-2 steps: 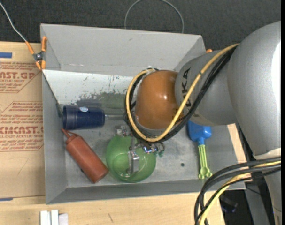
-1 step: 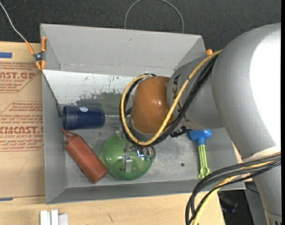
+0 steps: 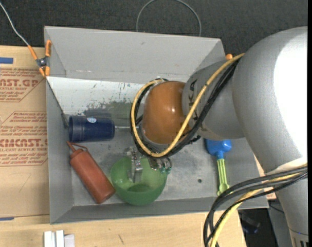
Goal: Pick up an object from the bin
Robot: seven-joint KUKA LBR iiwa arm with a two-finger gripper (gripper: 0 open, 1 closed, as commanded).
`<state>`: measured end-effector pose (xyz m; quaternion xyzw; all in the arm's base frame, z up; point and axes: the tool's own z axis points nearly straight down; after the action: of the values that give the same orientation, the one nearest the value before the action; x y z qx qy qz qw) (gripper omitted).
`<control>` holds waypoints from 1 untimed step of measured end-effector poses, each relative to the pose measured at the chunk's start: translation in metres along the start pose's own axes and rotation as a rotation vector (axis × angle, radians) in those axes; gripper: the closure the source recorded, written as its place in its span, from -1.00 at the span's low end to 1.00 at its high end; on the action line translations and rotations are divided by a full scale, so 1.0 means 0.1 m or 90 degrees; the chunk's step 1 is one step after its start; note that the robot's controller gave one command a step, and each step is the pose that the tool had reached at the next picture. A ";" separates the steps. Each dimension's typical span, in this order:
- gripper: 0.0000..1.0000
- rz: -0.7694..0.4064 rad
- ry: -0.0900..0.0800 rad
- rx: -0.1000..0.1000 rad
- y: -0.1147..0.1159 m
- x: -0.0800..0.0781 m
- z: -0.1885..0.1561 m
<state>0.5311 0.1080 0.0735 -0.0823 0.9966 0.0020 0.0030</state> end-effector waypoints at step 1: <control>1.00 0.000 0.000 0.000 0.00 0.00 0.00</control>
Offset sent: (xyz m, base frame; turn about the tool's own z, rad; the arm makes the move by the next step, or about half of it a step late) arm 0.0214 -0.0031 0.0980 0.0258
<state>0.5311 0.1080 0.0735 -0.0822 0.9966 0.0021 0.0030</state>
